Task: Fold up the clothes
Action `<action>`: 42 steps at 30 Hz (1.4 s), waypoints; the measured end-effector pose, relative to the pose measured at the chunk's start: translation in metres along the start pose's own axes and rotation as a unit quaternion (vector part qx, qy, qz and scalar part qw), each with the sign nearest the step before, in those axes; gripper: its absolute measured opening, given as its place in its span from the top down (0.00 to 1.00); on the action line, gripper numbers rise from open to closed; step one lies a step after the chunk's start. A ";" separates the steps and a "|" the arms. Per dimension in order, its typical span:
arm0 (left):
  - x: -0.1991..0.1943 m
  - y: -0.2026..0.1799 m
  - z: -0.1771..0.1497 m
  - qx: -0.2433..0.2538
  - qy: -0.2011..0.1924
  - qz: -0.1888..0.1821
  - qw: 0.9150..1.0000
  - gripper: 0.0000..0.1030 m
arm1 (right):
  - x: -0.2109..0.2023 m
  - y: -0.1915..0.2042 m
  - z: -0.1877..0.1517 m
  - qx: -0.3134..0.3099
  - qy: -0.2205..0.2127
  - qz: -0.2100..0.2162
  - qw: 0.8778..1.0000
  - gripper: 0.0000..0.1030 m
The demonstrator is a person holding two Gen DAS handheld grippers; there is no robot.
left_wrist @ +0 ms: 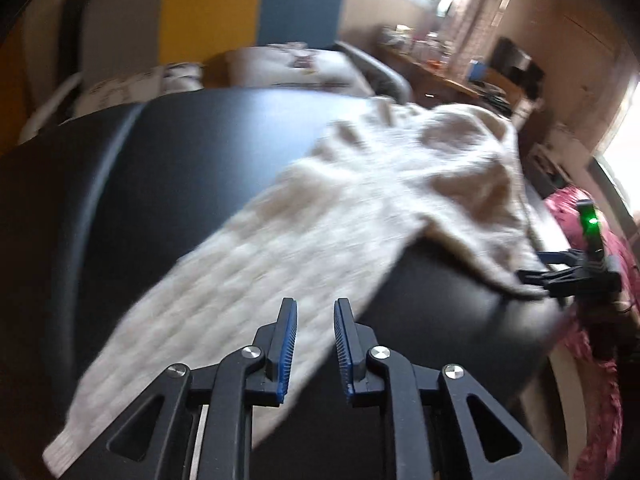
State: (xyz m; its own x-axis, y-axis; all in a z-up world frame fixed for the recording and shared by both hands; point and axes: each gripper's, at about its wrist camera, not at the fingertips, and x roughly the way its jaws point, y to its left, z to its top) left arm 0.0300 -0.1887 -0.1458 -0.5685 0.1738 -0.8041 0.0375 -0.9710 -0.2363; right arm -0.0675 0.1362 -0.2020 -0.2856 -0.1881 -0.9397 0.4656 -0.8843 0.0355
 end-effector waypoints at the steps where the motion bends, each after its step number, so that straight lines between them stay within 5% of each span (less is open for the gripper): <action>1: 0.006 -0.007 0.007 0.003 0.003 -0.009 1.000 0.82 | 0.000 0.000 0.000 0.002 -0.001 0.000 1.000 0.00; 7: 0.038 -0.057 0.055 0.062 0.010 -0.033 0.997 0.82 | 0.003 0.004 -0.013 0.003 0.002 -0.002 1.000 0.00; 17: 0.137 -0.095 0.088 0.158 0.099 0.028 0.982 0.82 | 0.003 0.015 -0.019 0.023 -0.015 -0.004 1.000 0.00; 22: 0.137 -0.091 0.090 0.165 0.098 0.016 0.981 0.81 | 0.001 0.019 -0.024 0.035 -0.023 -0.007 0.999 0.00; 28: 0.105 -0.052 0.095 0.101 0.070 -0.055 0.991 0.83 | 0.000 0.026 -0.026 0.040 -0.015 -0.009 0.999 0.00; 34: 0.045 0.030 0.069 0.065 0.053 -0.026 0.996 0.76 | -0.001 0.024 -0.025 0.043 -0.019 -0.009 0.999 0.00; 38: 0.035 0.062 0.036 0.103 0.107 -0.008 0.989 0.70 | -0.002 0.024 -0.025 0.047 -0.024 -0.013 0.999 0.00; 42: 0.023 0.047 0.006 0.192 0.104 0.024 0.976 0.57 | -0.001 0.026 -0.024 0.053 -0.020 -0.015 0.998 0.00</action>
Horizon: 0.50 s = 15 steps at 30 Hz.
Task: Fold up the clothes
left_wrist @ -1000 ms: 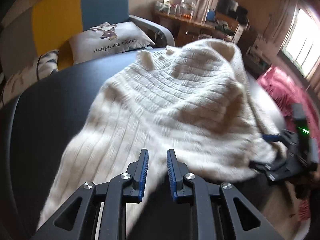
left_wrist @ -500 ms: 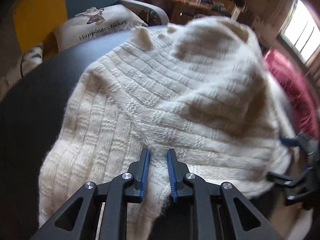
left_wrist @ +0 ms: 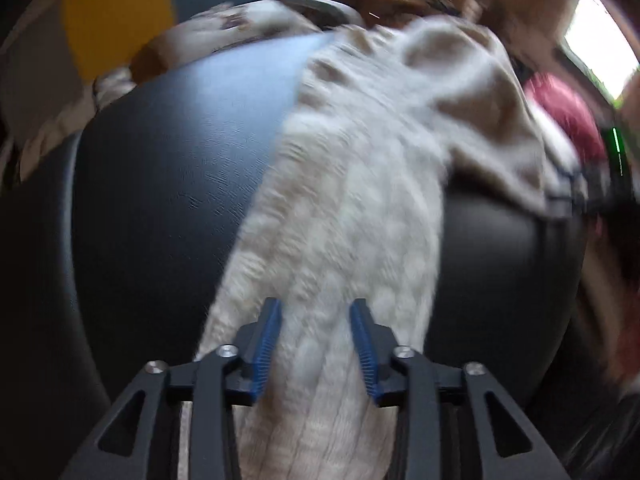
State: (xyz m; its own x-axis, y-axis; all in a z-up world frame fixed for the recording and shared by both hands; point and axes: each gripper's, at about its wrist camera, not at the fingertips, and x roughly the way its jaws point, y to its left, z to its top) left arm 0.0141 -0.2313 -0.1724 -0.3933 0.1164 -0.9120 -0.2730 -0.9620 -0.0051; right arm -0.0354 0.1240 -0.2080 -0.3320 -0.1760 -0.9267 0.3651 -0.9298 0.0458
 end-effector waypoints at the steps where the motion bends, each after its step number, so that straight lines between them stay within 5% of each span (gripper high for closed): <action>1: -0.001 -0.003 -0.001 0.004 -0.005 0.008 1.000 0.57 | 0.000 0.001 0.001 0.001 0.002 -0.001 1.000 0.00; 3: -0.002 -0.010 -0.004 0.011 -0.014 0.025 1.000 0.61 | 0.001 0.004 0.002 0.001 0.006 -0.003 1.000 0.00; 6: -0.003 -0.011 -0.006 0.000 -0.033 0.041 0.999 0.88 | 0.002 0.007 0.001 0.000 0.006 -0.002 1.000 0.00; 15: -0.020 0.012 -0.026 -0.118 -0.071 0.048 0.989 0.90 | -0.006 0.021 0.001 -0.023 0.038 0.047 0.998 0.00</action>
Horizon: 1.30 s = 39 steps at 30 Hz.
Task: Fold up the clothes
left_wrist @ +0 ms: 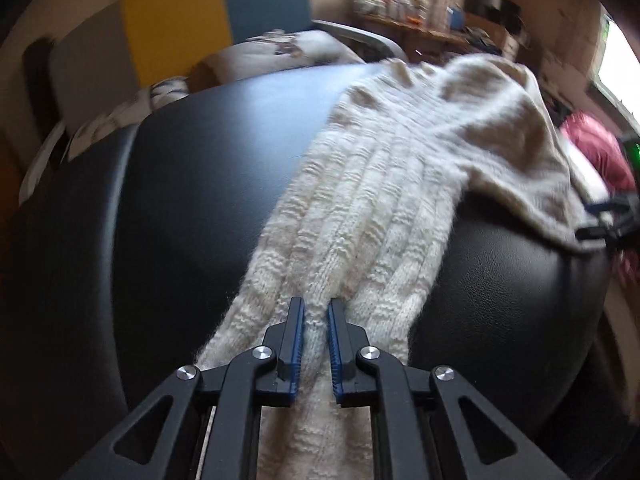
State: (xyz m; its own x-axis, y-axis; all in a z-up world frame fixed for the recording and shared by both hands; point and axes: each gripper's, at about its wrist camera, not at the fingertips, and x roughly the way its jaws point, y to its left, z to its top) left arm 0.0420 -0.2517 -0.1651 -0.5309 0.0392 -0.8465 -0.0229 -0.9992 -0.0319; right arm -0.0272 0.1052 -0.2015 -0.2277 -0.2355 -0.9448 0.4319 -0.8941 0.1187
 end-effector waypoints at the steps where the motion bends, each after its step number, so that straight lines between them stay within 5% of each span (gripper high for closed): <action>1: -0.003 0.003 -0.002 -0.011 -0.003 -0.001 1.000 0.90 | -0.003 0.002 0.002 -0.004 0.003 0.014 1.000 0.00; 8: -0.007 0.008 -0.005 -0.071 -0.017 -0.010 0.997 0.90 | -0.044 0.022 0.057 -0.052 -0.062 0.121 0.989 0.00; 12: -0.008 0.009 -0.008 -0.099 -0.026 -0.018 0.995 0.90 | -0.032 0.062 0.097 -0.090 -0.065 0.155 0.982 0.00; 18: -0.003 0.001 -0.008 -0.065 -0.029 0.005 0.997 0.90 | 0.074 0.091 0.152 -0.052 -0.002 0.058 0.997 0.07; 23: 0.015 -0.005 0.020 -0.036 -0.016 0.034 0.999 0.90 | 0.095 0.089 0.168 -0.019 -0.044 -0.005 0.999 0.03; 30: 0.014 0.028 0.056 -0.086 -0.021 -0.046 0.995 0.86 | 0.105 0.063 0.191 0.035 -0.055 -0.013 0.998 0.01; 39: -0.059 0.097 -0.023 -0.112 -0.013 -0.041 0.993 0.74 | 0.105 0.058 0.192 -0.006 -0.056 -0.014 0.998 0.00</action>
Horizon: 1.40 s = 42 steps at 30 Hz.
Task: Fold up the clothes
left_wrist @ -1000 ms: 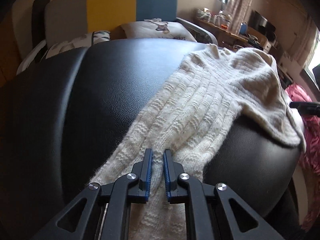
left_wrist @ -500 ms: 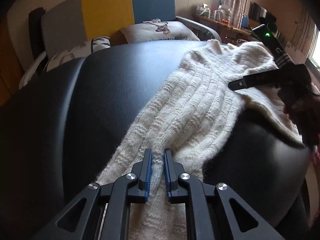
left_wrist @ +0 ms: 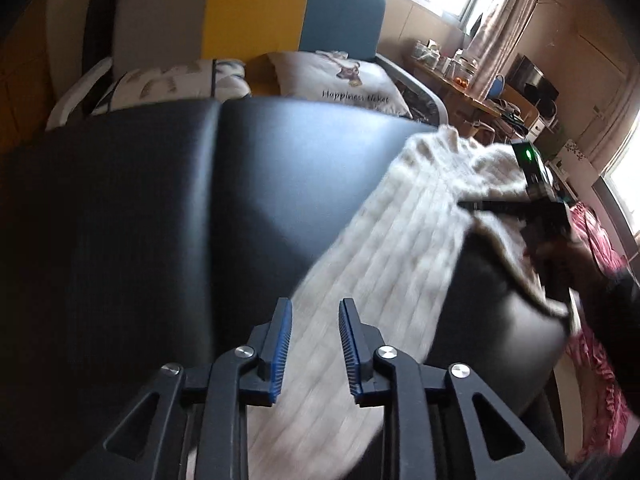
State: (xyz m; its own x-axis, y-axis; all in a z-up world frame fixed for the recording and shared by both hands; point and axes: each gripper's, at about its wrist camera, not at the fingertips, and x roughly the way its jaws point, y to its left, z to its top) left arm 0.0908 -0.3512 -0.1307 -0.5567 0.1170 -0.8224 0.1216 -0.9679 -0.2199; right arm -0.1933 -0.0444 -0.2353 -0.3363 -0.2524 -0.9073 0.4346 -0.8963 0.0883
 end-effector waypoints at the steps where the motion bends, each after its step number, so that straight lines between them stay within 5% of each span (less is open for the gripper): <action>1: -0.003 -0.001 -0.008 0.016 0.004 0.003 1.000 0.73 | 0.000 0.000 -0.001 -0.004 -0.003 0.000 1.000 0.00; 6: 0.003 -0.021 -0.041 0.098 0.040 0.024 0.994 0.70 | 0.001 -0.003 -0.004 -0.015 0.001 0.002 1.000 0.00; 10: 0.024 -0.031 -0.045 0.114 0.048 0.048 0.991 0.63 | 0.000 0.000 0.000 -0.014 0.010 0.002 1.000 0.00; 12: 0.027 -0.031 -0.042 0.098 0.035 0.067 0.992 0.65 | -0.003 0.003 0.000 -0.012 0.012 0.002 1.000 0.00; 15: 0.027 -0.026 -0.036 0.059 0.006 0.093 0.994 0.90 | -0.001 0.005 0.001 -0.008 0.016 -0.002 1.000 0.00; 19: 0.017 0.007 -0.022 -0.055 -0.038 0.087 0.994 0.92 | 0.000 0.006 0.002 0.016 0.020 -0.005 1.000 0.00; 25: -0.009 0.024 -0.002 -0.104 -0.120 0.129 0.979 0.93 | 0.008 0.013 0.011 0.047 0.025 -0.009 0.999 0.00; 31: -0.014 0.040 0.002 -0.130 -0.160 0.239 0.949 1.00 | 0.023 0.038 0.022 0.065 0.002 -0.023 0.998 0.00; 33: 0.002 0.048 -0.002 -0.128 -0.109 0.228 0.959 1.00 | 0.027 0.046 0.023 0.049 0.001 -0.039 0.998 0.00; 36: 0.009 0.054 -0.017 -0.145 -0.083 0.187 0.968 1.00 | 0.027 0.043 0.026 0.046 -0.001 -0.033 0.998 0.00; 37: 0.007 0.053 -0.020 -0.144 -0.082 0.179 0.970 0.95 | 0.025 0.041 0.023 0.044 0.000 -0.028 0.999 0.00; 40: -0.001 0.045 -0.027 -0.129 -0.068 0.077 0.986 0.81 | 0.012 0.030 0.012 0.022 0.000 -0.016 1.000 0.00; 42: -0.006 0.040 -0.030 -0.098 -0.059 0.078 0.990 0.79 | 0.008 0.028 0.007 0.005 0.001 -0.010 1.000 0.00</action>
State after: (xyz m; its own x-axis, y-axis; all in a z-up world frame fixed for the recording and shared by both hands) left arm 0.1237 -0.3840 -0.1508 -0.6088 -0.0685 -0.7904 0.3649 -0.9088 -0.2023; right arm -0.1897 -0.0739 -0.2367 -0.3431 -0.2337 -0.9097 0.4191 -0.9049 0.0744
